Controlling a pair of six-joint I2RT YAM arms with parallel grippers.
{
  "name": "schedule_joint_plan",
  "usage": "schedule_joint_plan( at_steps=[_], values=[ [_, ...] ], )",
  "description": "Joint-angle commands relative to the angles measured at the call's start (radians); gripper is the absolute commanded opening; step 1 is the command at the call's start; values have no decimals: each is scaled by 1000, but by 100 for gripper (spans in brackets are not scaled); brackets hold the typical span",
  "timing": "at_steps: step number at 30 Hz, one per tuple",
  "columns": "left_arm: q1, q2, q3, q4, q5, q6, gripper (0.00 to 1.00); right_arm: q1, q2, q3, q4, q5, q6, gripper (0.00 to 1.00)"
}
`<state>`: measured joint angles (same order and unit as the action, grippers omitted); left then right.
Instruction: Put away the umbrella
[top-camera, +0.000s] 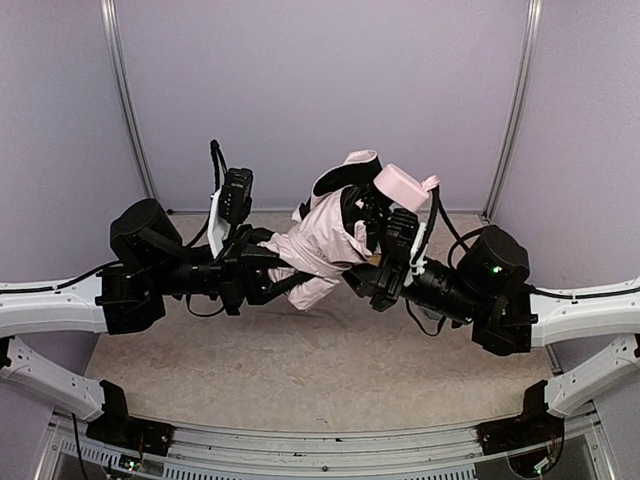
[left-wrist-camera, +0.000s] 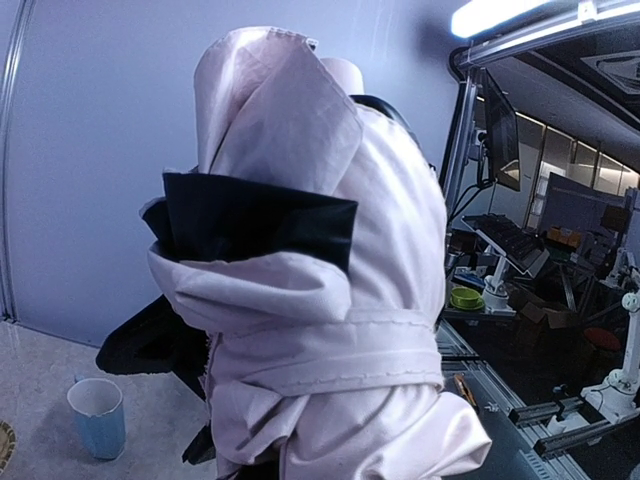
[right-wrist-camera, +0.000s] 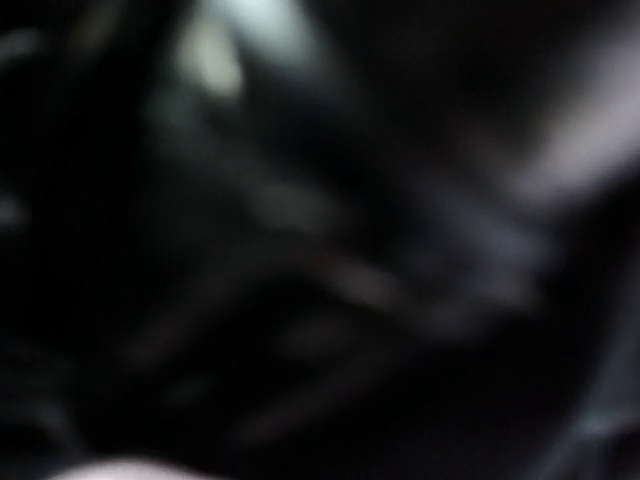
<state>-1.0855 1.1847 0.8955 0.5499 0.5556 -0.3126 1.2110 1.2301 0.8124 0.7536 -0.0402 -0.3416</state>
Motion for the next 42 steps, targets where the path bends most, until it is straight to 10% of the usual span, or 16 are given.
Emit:
schedule_joint_plan(
  at_steps=[1,17,30,42],
  values=[
    [1,-28,-25,32,-52,6,0,-5,-42,-10,86,57,123,44],
    [30,-201,-73,18,-124,95,0,-177,-258,-187,-168,-250,255,73],
    [-107,-114,23,-288,-1167,693,0,-170,-92,-97,-113,-289,689,58],
    [-132,-17,23,-155,-1328,856,0,-126,170,28,75,-416,860,60]
  ],
)
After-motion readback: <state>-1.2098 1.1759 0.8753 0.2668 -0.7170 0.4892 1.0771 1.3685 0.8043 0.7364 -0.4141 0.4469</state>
